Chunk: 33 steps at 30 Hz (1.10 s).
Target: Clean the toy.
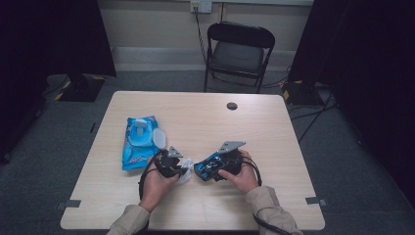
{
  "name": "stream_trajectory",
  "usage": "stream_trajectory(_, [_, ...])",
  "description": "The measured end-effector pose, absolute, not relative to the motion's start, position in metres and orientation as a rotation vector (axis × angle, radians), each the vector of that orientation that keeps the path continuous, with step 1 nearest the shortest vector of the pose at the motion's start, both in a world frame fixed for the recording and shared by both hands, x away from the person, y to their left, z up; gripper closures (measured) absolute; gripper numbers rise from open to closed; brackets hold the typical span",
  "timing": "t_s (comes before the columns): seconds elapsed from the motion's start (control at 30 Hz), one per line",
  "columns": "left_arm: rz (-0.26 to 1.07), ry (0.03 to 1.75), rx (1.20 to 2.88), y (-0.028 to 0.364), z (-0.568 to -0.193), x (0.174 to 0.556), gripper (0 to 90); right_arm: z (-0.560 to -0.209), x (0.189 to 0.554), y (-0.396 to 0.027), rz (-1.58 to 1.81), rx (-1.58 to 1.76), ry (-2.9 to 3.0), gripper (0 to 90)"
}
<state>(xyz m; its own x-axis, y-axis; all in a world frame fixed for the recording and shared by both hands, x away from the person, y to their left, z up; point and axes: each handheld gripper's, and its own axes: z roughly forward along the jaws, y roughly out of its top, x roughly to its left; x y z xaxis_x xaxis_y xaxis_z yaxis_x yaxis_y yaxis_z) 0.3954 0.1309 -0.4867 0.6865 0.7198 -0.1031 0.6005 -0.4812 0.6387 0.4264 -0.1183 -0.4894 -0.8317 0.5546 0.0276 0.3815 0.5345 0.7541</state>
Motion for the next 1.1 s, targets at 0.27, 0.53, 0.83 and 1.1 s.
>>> stream_trajectory(0.27, [0.178,0.970,2.259,0.127,-0.485,0.386,83.7,-0.489,0.426,-0.118,1.178,0.792,2.558,3.2])
stream_trajectory(0.53, [0.125,0.893,2.284,0.113,-0.485,0.374,83.7,-0.489,0.427,-0.118,1.175,0.790,2.561,3.2])
stream_trajectory(0.83, [0.116,0.815,2.304,0.091,-0.486,0.365,83.7,-0.489,0.427,-0.118,1.178,0.790,2.559,3.2])
stream_trajectory(1.1, [0.143,0.771,2.338,0.081,-0.484,0.361,83.6,-0.489,0.427,-0.118,1.176,0.791,2.560,3.2])
